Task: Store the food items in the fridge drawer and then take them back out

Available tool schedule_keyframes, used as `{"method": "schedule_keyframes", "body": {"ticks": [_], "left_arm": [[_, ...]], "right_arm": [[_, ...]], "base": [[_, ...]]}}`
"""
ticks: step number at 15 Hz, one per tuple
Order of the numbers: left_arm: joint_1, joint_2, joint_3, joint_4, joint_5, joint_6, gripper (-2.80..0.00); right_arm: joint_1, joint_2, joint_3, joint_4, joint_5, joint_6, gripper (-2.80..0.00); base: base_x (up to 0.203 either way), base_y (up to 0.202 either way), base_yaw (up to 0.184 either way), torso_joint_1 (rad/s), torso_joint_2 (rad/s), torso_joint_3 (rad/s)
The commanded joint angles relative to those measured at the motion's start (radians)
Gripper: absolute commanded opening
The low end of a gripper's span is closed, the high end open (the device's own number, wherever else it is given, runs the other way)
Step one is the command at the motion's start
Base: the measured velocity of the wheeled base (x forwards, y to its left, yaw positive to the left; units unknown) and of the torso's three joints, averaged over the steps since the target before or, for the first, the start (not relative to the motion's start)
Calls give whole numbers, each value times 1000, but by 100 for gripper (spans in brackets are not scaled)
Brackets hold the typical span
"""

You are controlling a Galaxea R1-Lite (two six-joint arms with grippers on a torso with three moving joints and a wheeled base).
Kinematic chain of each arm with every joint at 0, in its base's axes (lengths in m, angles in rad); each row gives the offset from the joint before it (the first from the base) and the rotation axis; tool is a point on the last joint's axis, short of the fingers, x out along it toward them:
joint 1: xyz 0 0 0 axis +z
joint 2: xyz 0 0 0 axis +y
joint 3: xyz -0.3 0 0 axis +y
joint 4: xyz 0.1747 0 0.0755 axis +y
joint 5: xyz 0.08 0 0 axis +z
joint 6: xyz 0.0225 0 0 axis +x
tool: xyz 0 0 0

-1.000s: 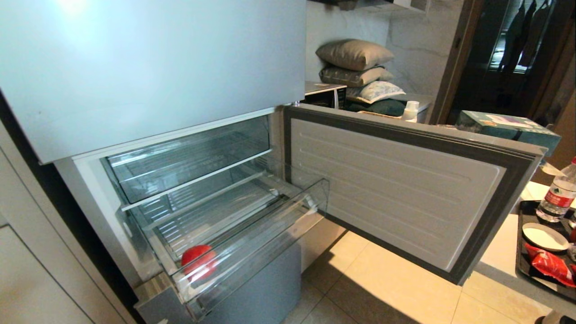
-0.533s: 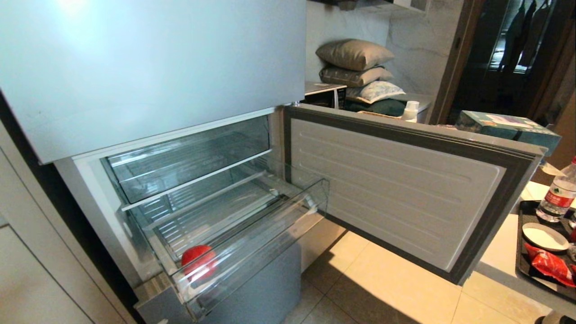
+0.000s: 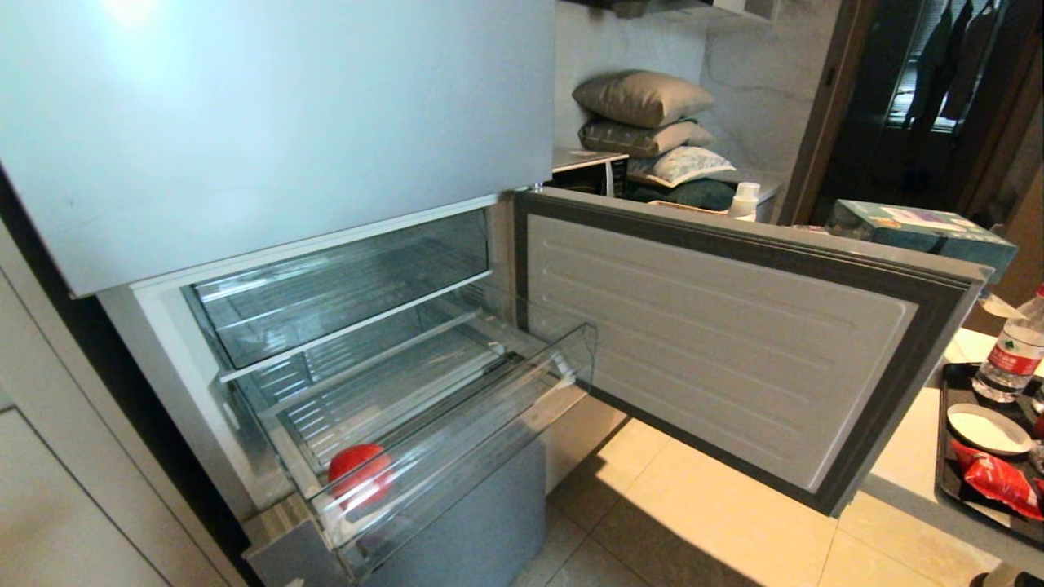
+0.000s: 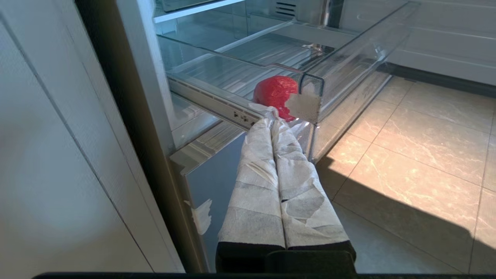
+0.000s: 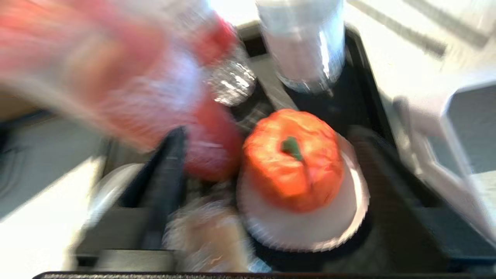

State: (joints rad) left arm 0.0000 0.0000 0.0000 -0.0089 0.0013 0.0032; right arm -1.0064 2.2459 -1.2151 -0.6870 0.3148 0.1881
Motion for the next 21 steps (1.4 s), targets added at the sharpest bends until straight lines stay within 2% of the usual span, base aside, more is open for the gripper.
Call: {"method": "schedule_keyframes", "body": {"ticks": [1, 5, 7, 8, 11, 12, 14, 16, 18, 21], "left_arm": [[0, 0, 2, 0, 0, 0, -280], [0, 0, 2, 0, 0, 0, -280], [0, 0, 2, 0, 0, 0, -280], [0, 1, 2, 0, 0, 0, -280], [0, 0, 2, 0, 0, 0, -280], [0, 0, 2, 0, 0, 0, -280], [0, 2, 2, 0, 0, 0, -280], [0, 0, 2, 0, 0, 0, -280], [-1, 2, 2, 0, 0, 0, -280], [0, 1, 2, 0, 0, 0, -280]], "right_arm": [[-5, -264, 135, -2, 7, 6, -280], [12, -690, 428, 0, 15, 2, -280], [84, -928, 578, 0, 11, -1, -280], [162, -1048, 666, 0, -5, -7, -280], [526, -1339, 870, 37, -142, -34, -280], [635, -1451, 918, 83, -179, -50, -280], [780, -1671, 983, 226, -223, -80, -280], [872, -1859, 1051, 382, -252, -115, -280], [945, -2002, 1160, 481, -281, -184, -280], [992, -2201, 1204, 635, -323, -239, -280]], "base": [[0, 0, 0, 0, 0, 0], [0, 0, 0, 0, 0, 0], [0, 0, 0, 0, 0, 0], [0, 0, 0, 0, 0, 0], [0, 0, 0, 0, 0, 0], [0, 0, 0, 0, 0, 0], [0, 0, 0, 0, 0, 0], [0, 0, 0, 0, 0, 0], [0, 0, 0, 0, 0, 0], [0, 0, 0, 0, 0, 0]]}}
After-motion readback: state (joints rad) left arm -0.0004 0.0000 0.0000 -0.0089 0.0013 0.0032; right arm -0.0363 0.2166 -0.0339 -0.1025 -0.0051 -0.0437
